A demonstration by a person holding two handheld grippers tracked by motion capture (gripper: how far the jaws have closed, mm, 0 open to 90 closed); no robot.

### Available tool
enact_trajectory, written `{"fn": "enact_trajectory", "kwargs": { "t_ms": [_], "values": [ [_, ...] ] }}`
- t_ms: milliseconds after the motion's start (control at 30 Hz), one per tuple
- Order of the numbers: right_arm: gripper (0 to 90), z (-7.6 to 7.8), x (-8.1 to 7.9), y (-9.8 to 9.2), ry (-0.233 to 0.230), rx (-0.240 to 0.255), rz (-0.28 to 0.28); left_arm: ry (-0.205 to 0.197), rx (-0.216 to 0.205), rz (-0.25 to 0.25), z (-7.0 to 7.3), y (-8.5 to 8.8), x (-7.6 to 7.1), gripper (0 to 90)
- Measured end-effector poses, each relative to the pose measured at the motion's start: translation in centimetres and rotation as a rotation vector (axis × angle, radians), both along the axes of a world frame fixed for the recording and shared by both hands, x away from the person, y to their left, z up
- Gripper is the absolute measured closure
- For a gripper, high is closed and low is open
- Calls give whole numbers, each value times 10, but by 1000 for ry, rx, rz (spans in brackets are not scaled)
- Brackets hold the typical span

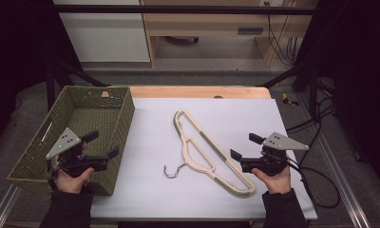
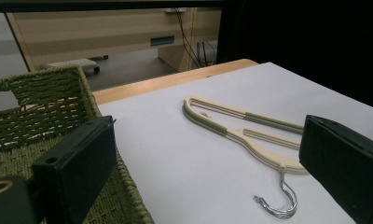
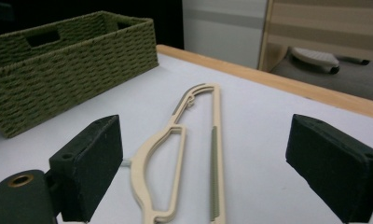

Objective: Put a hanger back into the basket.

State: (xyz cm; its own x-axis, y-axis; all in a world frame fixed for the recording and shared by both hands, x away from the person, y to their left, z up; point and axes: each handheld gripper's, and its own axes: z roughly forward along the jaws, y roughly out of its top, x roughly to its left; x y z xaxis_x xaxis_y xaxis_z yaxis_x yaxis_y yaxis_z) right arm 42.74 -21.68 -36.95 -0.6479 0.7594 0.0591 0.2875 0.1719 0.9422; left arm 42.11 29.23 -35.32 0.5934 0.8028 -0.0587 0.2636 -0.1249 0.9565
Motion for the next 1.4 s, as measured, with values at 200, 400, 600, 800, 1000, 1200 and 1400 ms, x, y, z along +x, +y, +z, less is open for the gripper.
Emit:
{"fn": "enact_trajectory", "kwargs": {
  "t_ms": [200, 400, 600, 800, 1000, 1200, 1400],
  "values": [
    [143, -10, 6, 24, 32, -52, 61, 0, 4, -1, 0, -1, 0, 39],
    [181, -23, 13, 41, 76, -100, 98, -2, 12, -10, 0, -4, 0, 39],
    [253, -31, 21, 63, 105, -134, 152, 5, 21, -11, -3, -6, 2, 39],
    [314, -42, 29, 80, 153, -166, 197, 5, 29, -17, -4, -8, 2, 40],
    [332, -54, 41, 102, 195, -203, 242, -5, 21, -17, -2, -8, 1, 40],
    [334, -73, 51, 116, 242, -255, 267, -9, 22, -21, -1, -9, 0, 41],
    [355, -87, 55, 121, 290, -296, 267, -3, 28, -25, -3, -11, 1, 40]
  ]
}}
